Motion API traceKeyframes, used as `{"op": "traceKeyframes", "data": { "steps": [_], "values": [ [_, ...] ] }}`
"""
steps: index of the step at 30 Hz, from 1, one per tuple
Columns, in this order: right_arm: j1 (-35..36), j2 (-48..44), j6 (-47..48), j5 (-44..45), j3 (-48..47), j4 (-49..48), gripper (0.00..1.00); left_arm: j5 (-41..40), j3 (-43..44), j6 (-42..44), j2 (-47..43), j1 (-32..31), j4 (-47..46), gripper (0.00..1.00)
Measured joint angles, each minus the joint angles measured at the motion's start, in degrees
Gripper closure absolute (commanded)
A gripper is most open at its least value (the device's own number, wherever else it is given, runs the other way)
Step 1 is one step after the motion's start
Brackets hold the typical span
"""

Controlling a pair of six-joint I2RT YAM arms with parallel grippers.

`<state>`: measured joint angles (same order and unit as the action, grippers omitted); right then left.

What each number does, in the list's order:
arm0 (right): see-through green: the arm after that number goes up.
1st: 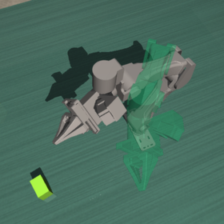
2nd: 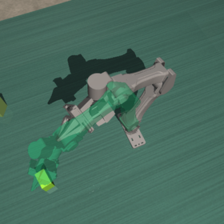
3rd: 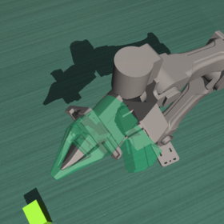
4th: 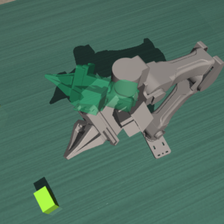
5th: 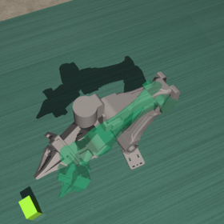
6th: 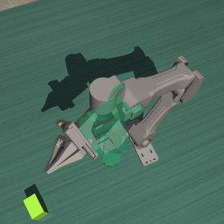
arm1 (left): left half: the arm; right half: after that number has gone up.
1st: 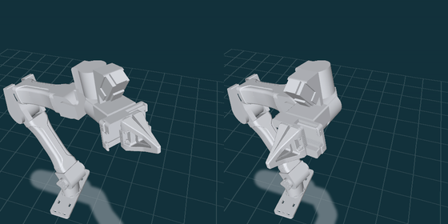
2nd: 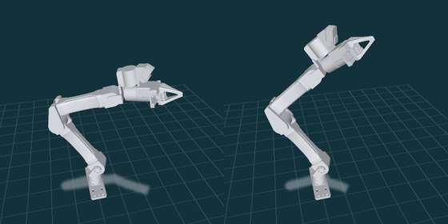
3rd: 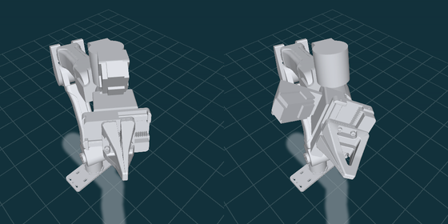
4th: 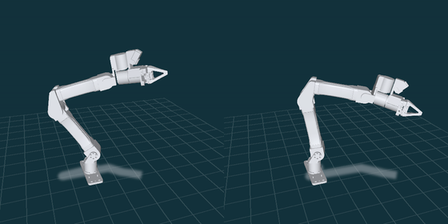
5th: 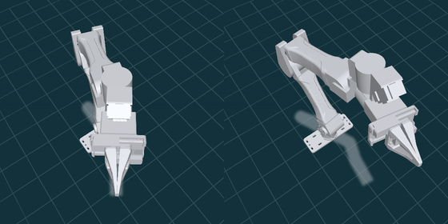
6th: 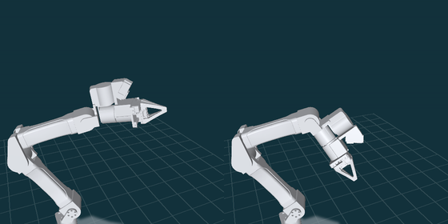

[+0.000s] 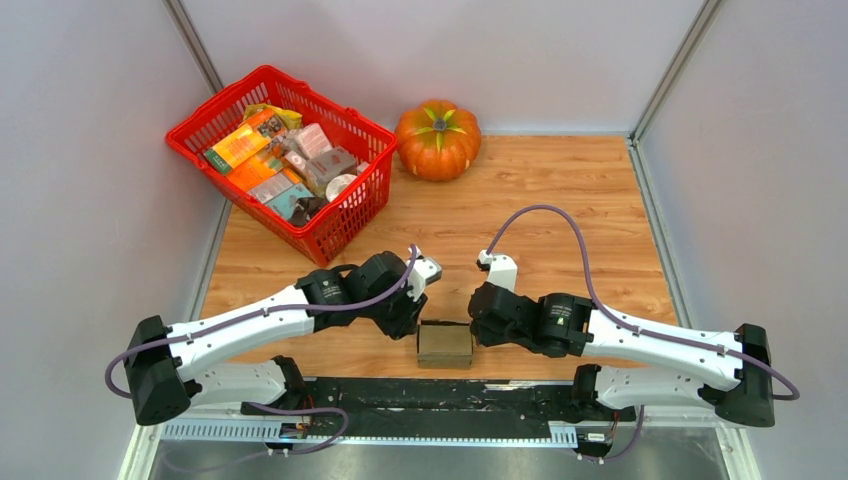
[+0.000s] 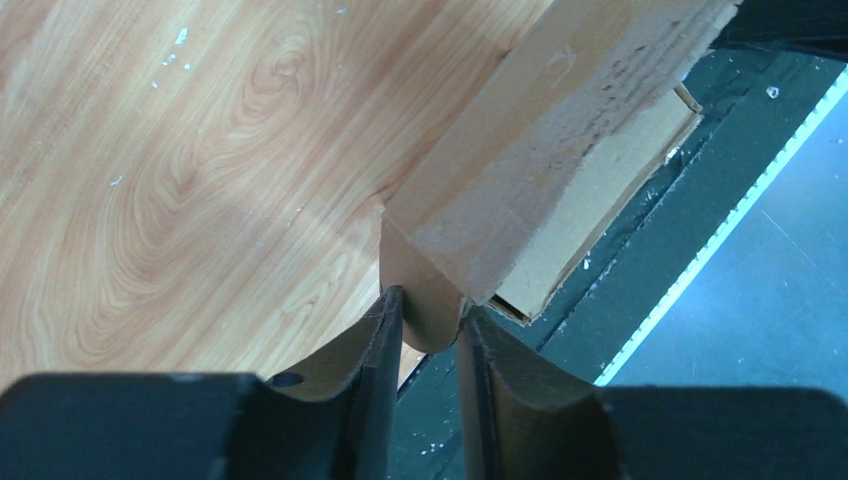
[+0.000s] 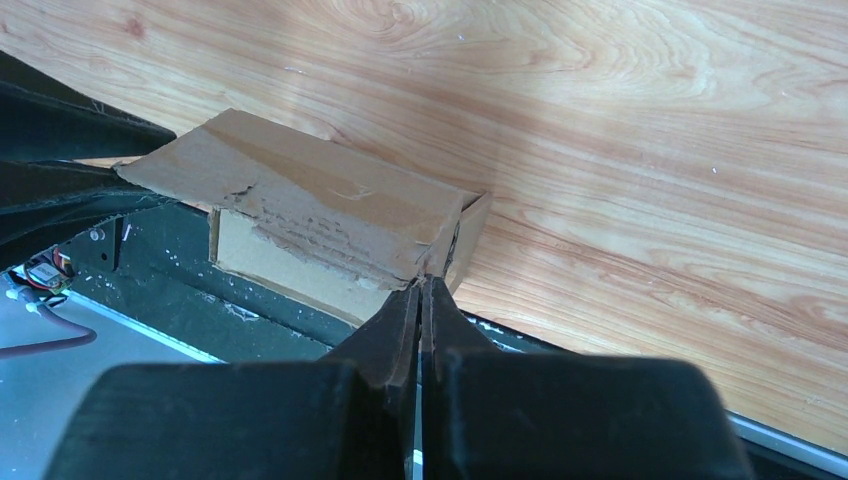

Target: Fold the paper box

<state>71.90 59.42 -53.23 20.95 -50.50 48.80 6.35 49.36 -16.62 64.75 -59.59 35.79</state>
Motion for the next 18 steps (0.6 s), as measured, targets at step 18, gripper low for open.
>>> {"op": "traceKeyframes", "data": {
  "steps": [18],
  "values": [
    [1.2, 0.2, 0.1, 0.8, 0.0, 0.0, 1.0, 3.1, 2.5, -6.7, 1.4, 0.1, 2.9, 0.96]
  ]
}}
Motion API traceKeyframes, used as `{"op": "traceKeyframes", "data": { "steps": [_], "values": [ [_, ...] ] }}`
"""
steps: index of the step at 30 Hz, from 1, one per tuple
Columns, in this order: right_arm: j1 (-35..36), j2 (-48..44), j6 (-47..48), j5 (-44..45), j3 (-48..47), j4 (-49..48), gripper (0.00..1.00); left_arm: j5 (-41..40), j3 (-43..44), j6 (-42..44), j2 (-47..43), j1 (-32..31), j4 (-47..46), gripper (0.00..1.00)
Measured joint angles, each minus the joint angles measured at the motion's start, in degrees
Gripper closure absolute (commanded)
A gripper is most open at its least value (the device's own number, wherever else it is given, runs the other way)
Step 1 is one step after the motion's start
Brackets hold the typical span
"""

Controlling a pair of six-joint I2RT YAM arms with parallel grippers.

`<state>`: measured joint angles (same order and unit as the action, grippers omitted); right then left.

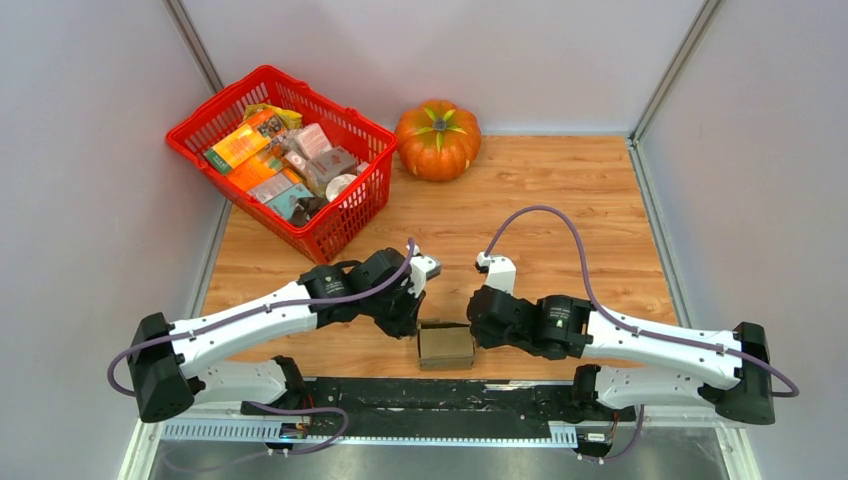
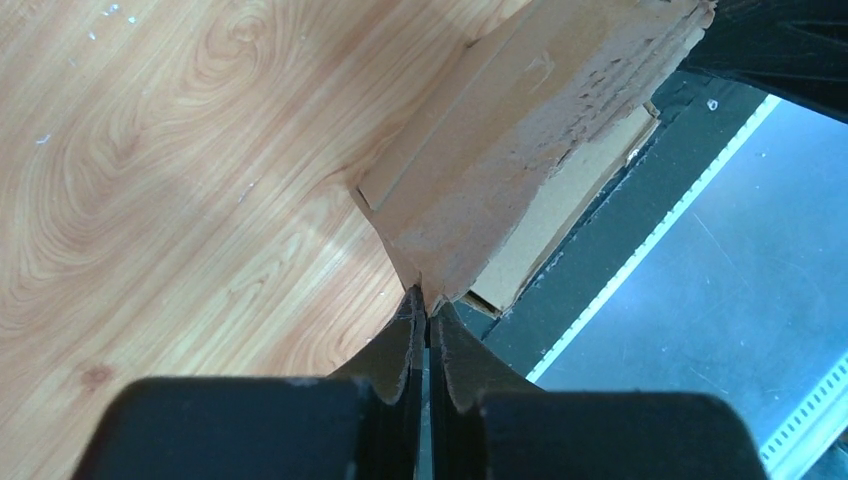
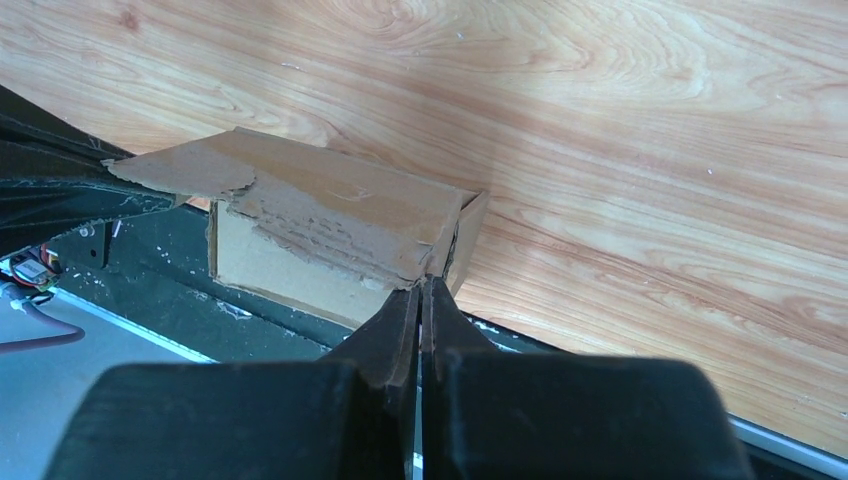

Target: Fold the paper box

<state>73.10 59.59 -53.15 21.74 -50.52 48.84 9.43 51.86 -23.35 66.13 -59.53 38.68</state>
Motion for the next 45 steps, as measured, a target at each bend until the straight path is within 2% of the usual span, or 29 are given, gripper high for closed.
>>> {"op": "traceKeyframes", "data": {
  "steps": [15, 30, 45],
  "values": [
    [1.6, 0.6, 0.0, 3.2, 0.0, 0.9, 1.0, 2.4, 0.1, -10.5, 0.9, 1.0, -0.8, 0.99],
    [2.6, 1.2, -0.2, 4.8, 0.0, 1.4, 1.0, -1.5, 0.3, -22.9, 2.1, 1.4, -2.1, 1.0],
    [3.2, 1.3, -0.5, 4.8, 0.0, 1.4, 1.0, -4.5, 1.9, -26.4, 4.2, 1.4, -1.5, 1.0]
  ]
}}
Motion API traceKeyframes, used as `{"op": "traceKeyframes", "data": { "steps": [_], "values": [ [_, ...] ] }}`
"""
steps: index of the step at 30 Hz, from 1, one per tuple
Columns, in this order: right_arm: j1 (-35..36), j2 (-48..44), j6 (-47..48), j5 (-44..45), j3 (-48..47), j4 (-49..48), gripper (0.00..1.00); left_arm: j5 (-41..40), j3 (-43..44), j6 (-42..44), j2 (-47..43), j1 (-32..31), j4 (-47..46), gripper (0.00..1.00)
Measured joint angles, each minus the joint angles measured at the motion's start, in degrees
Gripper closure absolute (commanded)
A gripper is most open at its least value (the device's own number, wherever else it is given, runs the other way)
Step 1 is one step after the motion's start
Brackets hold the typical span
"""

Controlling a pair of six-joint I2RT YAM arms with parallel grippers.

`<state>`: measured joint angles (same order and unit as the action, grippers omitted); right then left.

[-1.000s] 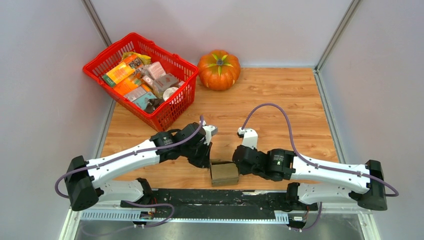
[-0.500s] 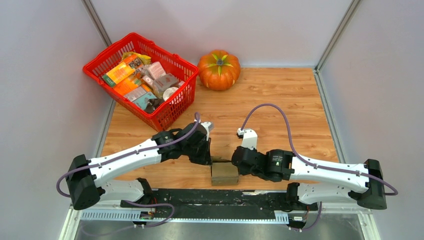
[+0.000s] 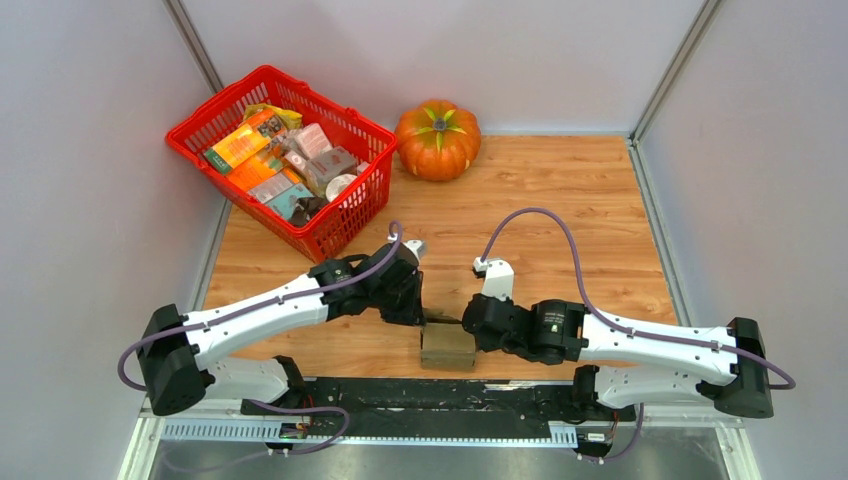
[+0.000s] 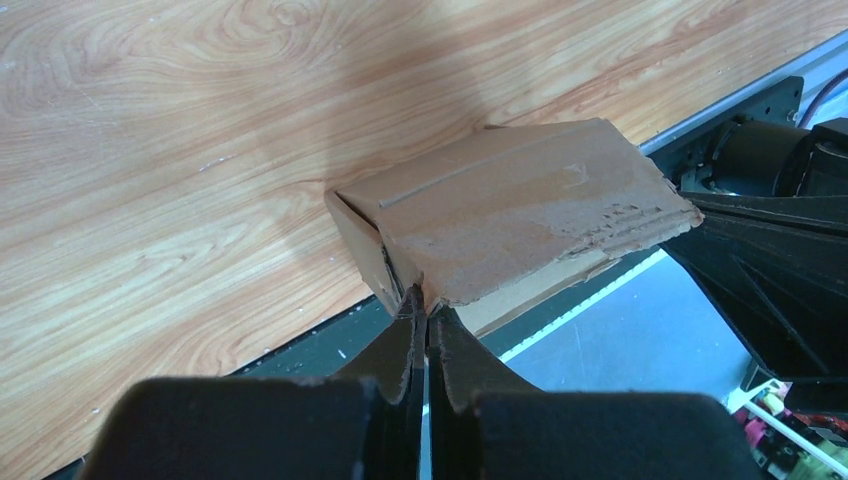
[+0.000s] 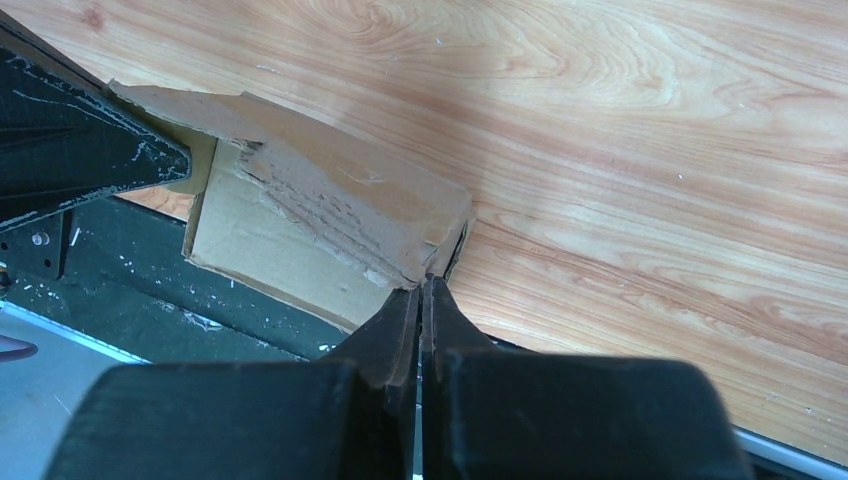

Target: Fold the paper box

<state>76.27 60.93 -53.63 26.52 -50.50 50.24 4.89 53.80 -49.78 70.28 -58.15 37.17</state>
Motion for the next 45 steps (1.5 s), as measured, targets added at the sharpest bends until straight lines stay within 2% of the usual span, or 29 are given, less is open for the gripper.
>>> {"op": "traceKeyframes", "data": {
  "steps": [3, 4, 5, 7, 8, 11, 14, 16, 20, 22, 30, 34, 37, 45],
  "values": [
    [0.0, -0.1, -0.2, 0.0, 0.1, -0.1, 1.0, -0.5, -0.5, 0.5, -0.3, -0.3, -0.5, 0.97],
    [0.0, -0.2, -0.2, 0.0, 0.3, -0.4, 1.0, -0.7, -1.1, 0.9, -0.7, -0.4, -1.0, 0.93],
    [0.0, -0.3, -0.2, 0.0, 0.7, -0.8, 1.0, -1.0, -1.7, 1.2, -1.2, -0.6, -1.7, 0.84],
    [0.1, -0.6, -0.1, 0.0, 1.4, -1.7, 1.0, -1.1, -3.5, 1.8, -2.7, -0.9, -3.2, 0.75],
    [0.1, -0.7, -0.1, 0.0, 1.9, -2.5, 1.0, -0.9, -4.3, 2.3, -3.4, -1.0, -3.6, 0.66],
    [0.3, -0.8, 0.0, -0.4, 3.0, -4.3, 0.98, 0.2, -7.0, 3.3, -6.2, -1.6, -5.0, 0.55],
    [0.8, -0.9, 0.1, -1.0, 3.8, -5.8, 0.95, 1.2, -8.4, 4.4, -9.3, -1.9, -5.5, 0.52],
    [1.1, -1.2, 0.3, -1.4, 4.0, -6.3, 0.93, 1.6, -8.3, 5.6, -11.7, -1.9, -6.0, 0.52],
    [1.4, -2.5, 0.6, -2.0, 4.7, -6.6, 0.91, 1.9, -6.6, 8.0, -14.5, -1.9, -6.0, 0.62],
    [1.6, -3.2, 0.9, -2.2, 4.8, -6.6, 0.91, 1.9, -4.9, 8.8, -14.3, -1.9, -6.1, 0.66],
    [2.1, -4.0, 1.6, -2.2, 5.2, -8.0, 0.91, 1.9, 2.5, 11.4, -9.0, -1.8, -6.5, 0.7],
    [2.4, -3.9, 2.6, -1.4, 5.8, -9.0, 0.78, 4.2, 3.9, 12.5, -5.6, -1.8, -7.2, 0.77],
    [2.5, -3.9, 3.0, -1.2, 5.8, -9.1, 0.74, 7.3, 3.3, 12.4, -3.6, -1.8, -8.9, 0.8],
    [2.8, -6.8, 3.6, -1.1, 5.9, -7.4, 0.6, 11.5, -5.6, 9.7, -3.8, -3.2, -12.9, 0.8]
  ]
}}
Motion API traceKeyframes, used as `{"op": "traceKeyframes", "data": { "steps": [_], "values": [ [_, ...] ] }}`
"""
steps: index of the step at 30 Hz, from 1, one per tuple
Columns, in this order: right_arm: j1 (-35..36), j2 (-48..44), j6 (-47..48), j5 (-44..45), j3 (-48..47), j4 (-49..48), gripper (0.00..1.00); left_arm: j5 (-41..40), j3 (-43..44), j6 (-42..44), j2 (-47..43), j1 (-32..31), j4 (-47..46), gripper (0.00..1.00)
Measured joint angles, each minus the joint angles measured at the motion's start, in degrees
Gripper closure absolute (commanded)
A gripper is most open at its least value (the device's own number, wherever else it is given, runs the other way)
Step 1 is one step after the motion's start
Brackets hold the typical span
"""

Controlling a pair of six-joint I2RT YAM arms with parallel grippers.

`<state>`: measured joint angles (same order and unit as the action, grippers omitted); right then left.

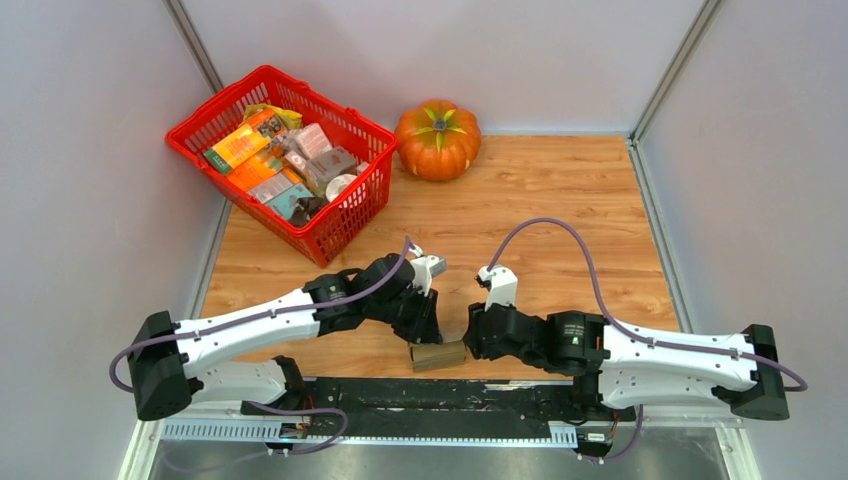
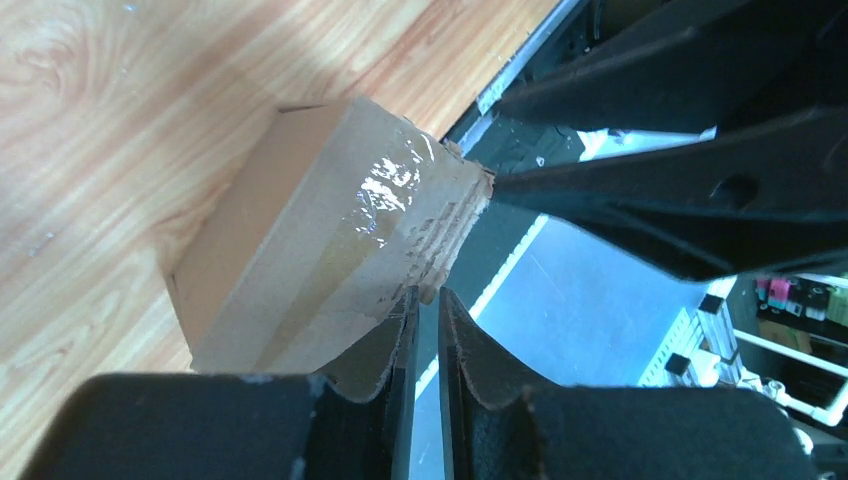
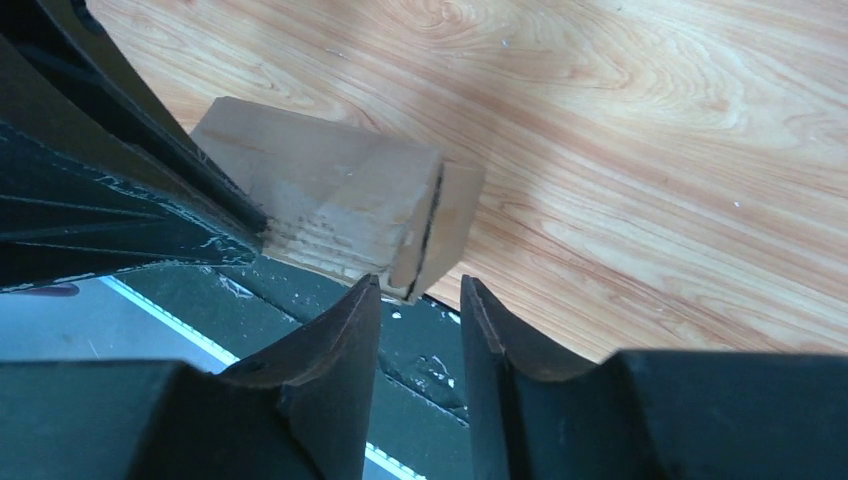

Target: Fold the paper box

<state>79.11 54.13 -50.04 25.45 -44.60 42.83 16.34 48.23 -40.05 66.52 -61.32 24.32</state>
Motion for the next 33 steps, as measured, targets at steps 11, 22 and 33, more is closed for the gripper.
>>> {"op": "traceKeyframes", "data": {
  "steps": [11, 22, 33],
  "values": [
    [-1.5, -5.5, 2.3, -2.3, 0.0, 1.5, 0.78, 0.0, -6.2, -3.4, -3.8, -1.2, -5.4, 0.81],
    [-17.4, -4.4, 4.1, -22.9, 0.0, -11.0, 0.83, -0.1, -7.5, -3.2, -3.6, -1.2, -6.4, 0.65],
    [-24.2, 0.6, 5.9, -38.4, 0.2, -17.7, 0.86, 1.5, -2.6, -4.0, -12.2, 2.3, -6.2, 0.73]
  ]
}}
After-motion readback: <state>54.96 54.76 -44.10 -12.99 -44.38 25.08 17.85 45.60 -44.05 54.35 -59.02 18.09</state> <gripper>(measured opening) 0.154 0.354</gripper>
